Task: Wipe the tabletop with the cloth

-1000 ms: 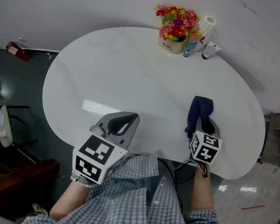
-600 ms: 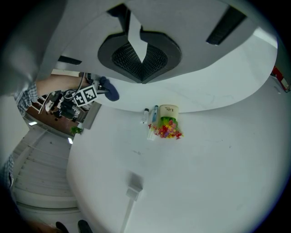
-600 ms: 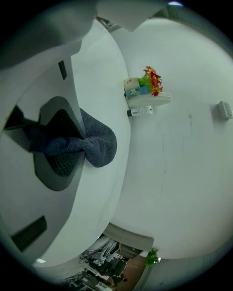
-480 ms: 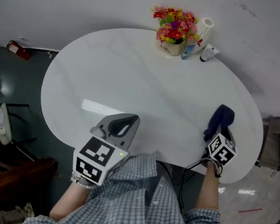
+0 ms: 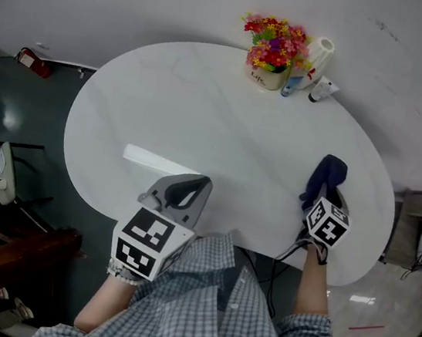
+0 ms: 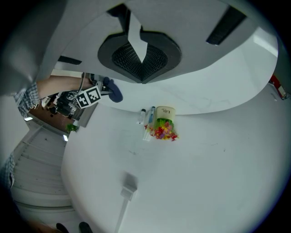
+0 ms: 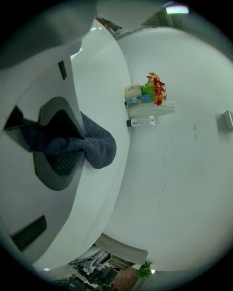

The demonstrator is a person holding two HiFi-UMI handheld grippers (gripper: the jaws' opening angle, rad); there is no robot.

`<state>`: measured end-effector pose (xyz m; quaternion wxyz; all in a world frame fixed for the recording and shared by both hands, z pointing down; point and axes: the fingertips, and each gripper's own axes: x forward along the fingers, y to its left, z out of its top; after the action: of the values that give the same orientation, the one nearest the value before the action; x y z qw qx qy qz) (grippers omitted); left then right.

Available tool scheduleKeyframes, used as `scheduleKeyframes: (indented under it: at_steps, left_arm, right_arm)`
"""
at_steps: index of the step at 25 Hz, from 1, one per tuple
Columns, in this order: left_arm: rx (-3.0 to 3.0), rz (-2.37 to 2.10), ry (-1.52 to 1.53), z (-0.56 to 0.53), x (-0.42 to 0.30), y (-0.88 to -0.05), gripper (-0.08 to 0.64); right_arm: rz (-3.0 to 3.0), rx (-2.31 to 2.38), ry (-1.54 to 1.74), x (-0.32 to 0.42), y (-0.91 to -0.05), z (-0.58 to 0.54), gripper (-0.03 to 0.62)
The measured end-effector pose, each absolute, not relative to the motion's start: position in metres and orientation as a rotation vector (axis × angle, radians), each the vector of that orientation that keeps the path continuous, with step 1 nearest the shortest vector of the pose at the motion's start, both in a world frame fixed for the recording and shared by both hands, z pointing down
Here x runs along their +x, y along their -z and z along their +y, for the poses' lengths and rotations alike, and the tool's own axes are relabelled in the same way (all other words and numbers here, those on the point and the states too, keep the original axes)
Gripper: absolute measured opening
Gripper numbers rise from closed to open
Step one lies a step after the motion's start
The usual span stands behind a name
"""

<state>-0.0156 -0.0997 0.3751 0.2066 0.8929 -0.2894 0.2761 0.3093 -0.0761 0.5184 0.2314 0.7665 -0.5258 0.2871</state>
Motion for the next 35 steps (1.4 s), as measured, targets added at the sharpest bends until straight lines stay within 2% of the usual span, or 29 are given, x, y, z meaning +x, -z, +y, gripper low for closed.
scheduleKeyframes:
  at_steps: [22,35]
  left_arm:
    - [2.350,-1.007,-0.704,-0.106,-0.056,-0.381,0.002]
    - [2.270,-1.104,-0.699,-0.115,-0.088,-0.385,0.002]
  right_arm:
    - [-1.962,1.554,-0.570,0.093,-0.515,-0.209,0.074]
    - [-2.026,1.419,-0.481,0.016,-0.511,-0.281,0.075]
